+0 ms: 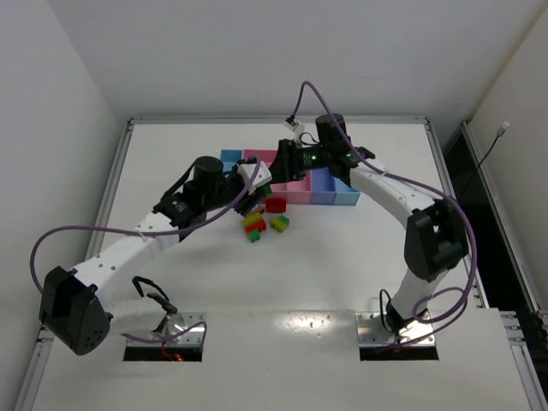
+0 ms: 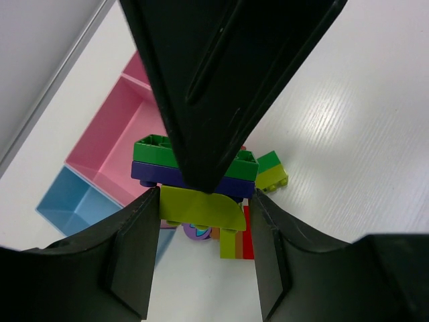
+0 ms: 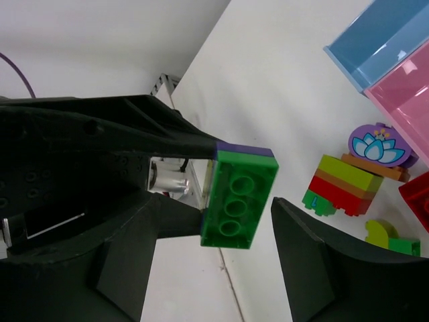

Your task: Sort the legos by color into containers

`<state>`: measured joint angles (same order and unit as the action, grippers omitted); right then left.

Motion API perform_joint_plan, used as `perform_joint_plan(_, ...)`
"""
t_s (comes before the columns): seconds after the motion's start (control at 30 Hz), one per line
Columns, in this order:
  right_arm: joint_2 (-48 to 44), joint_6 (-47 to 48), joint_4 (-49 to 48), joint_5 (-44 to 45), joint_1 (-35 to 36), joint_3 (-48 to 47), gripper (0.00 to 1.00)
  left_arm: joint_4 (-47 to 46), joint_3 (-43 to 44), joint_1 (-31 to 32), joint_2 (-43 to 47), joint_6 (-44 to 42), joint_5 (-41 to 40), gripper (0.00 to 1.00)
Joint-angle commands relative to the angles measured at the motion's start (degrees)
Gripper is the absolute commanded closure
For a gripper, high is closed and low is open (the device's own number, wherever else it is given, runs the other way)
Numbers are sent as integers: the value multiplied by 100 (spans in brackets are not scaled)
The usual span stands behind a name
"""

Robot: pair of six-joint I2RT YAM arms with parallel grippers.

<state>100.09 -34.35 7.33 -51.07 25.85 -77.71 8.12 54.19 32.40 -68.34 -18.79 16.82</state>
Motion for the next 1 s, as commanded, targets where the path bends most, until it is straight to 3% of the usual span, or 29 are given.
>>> perform_joint_plan(0.0, 53, -19, -188, -61, 104, -253, 31, -214, 206, 100, -31, 15, 32, 100)
perform_joint_plan(0.17, 107, -19, -188, -61, 105, -253, 36, -214, 206, 100, -31, 15, 32, 100)
perform_joint_plan(0.33, 160, 86, -75, 71, 53, -201, 33, -214, 258, 100, -31, 15, -21, 100)
perform_joint_plan(0.43, 107, 138, -74, 71, 52, -200, 49, -214, 258, 100, -31, 15, -21, 100)
perform_joint_plan(0.47, 107, 139, -74, 71, 52, -148, 59, -214, 258, 100, -31, 15, -21, 100)
perform_joint_plan(0.57, 107, 139, -196, 71, 52, -148, 76, -214, 206, 100, -31, 15, -21, 100)
perform_joint_plan(0.6, 107, 139, -197, 71, 52, -148, 87, -214, 206, 100, -31, 15, -21, 100)
perform_joint_plan(0.7, 107, 86, -197, 18, 52, -209, 100, -214, 206, 100, 22, 15, -21, 100)
perform_joint_plan(0.97, -69, 244, -144, -157, -263, -323, 100, -214, -111, 38, 189, -37, -82, 100)
